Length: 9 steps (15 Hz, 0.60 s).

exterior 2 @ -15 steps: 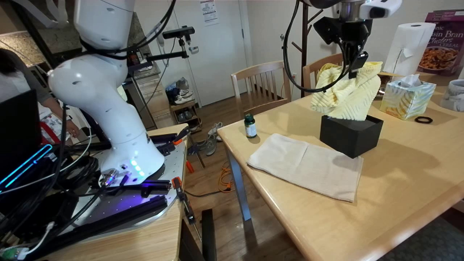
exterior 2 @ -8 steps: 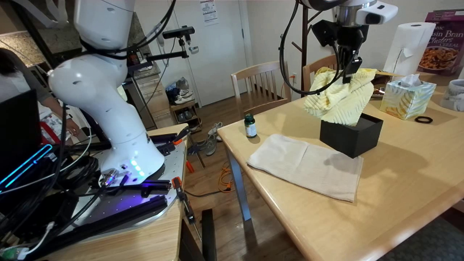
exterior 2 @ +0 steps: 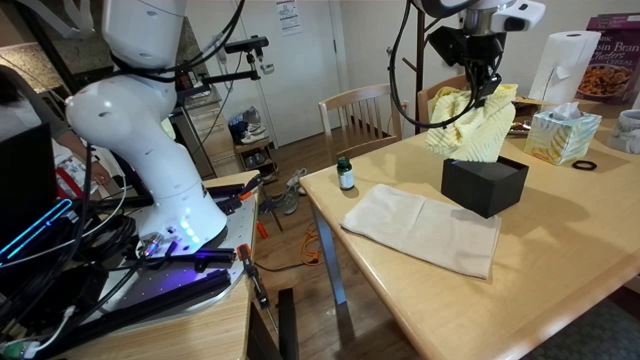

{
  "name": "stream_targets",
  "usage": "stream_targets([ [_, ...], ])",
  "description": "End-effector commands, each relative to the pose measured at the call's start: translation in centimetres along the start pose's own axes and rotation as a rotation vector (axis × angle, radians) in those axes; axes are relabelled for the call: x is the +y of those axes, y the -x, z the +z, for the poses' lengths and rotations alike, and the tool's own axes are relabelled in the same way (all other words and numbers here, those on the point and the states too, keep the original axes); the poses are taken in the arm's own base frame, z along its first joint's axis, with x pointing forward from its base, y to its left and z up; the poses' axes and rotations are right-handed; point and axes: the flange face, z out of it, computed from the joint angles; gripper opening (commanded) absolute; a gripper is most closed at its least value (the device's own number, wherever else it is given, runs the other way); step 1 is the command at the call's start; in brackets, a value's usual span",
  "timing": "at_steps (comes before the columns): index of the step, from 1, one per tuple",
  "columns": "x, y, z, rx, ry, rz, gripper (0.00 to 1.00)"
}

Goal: Pick up the yellow towel and place it in the black box.

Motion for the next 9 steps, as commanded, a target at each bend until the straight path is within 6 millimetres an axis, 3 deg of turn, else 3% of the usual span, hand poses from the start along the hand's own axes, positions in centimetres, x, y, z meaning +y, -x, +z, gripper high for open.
stream_targets([
  [1,0.3,0.3,0.5,-0.016,-0.117,-0.046,0.06],
  [9,5.7,0.4,1.5,-0.056,-0.093,0.051,0.06],
])
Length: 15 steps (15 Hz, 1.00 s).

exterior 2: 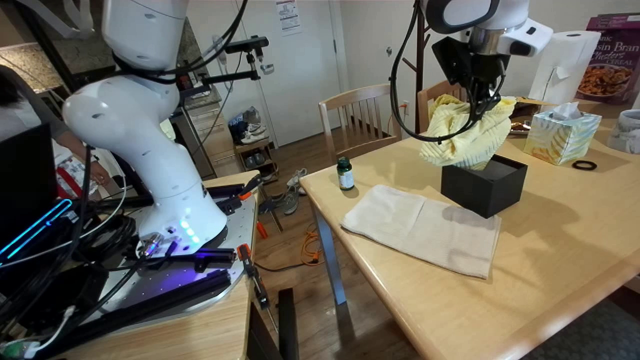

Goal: Pick up the yellow towel and place it in the black box.

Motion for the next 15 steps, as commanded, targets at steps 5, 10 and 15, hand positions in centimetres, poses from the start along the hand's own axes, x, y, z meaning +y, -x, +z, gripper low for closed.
stream_targets([
  [5,2.5,-1.0,0.5,0.016,-0.017,-0.065,0.06],
  [10,2.5,-1.4,3.1,0.007,-0.053,-0.101,0.06],
  [15,3.3,-2.6,4.2,0.014,-0.074,-0.102,0.06],
])
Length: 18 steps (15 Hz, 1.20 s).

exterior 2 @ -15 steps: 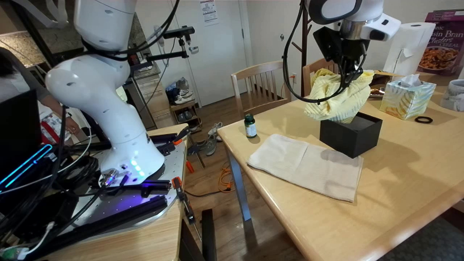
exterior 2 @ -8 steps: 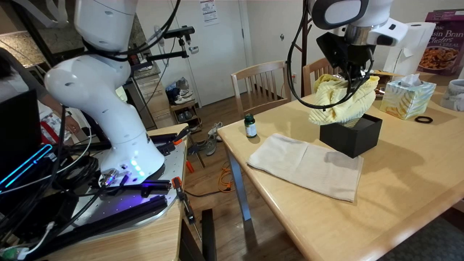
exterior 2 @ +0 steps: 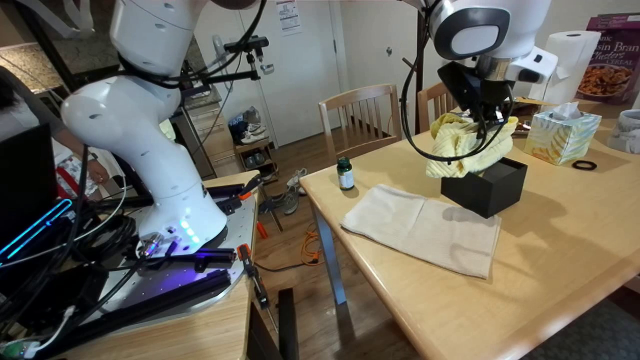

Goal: Pick up the yellow towel and place it in the black box.

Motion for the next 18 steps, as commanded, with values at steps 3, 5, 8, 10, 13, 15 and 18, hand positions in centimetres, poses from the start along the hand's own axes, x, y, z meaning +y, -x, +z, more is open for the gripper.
stream_targets([
  [3,2.6,-2.1,-0.2,0.044,-0.092,0.018,0.06],
  [5,4.1,-2.4,0.0,0.053,-0.094,0.064,0.06],
  [8,6.4,-2.1,1.1,0.037,-0.051,0.113,0.06],
  [10,7.4,-2.0,2.3,0.037,-0.02,0.138,0.06],
  [13,7.9,-2.2,3.7,0.057,0.071,0.186,0.06],
  [15,7.6,-2.4,4.3,0.058,0.129,0.214,0.06],
  [18,7.0,-2.5,4.5,0.064,0.228,0.263,0.06],
])
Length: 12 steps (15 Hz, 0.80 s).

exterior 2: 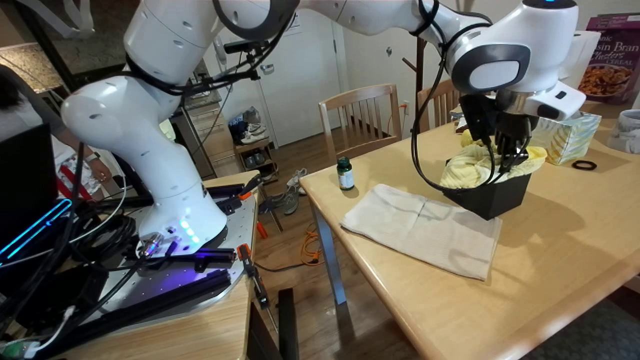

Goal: Pick up the yellow towel and place it in the black box.

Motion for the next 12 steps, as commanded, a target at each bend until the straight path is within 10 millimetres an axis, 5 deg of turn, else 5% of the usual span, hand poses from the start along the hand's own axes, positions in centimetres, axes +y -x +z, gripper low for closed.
stream_targets([
  [1,-0.2,-0.5,0.7,0.035,0.15,0.06,0.06],
  [12,-2.3,0.6,1.4,0.018,0.381,0.184,0.06],
])
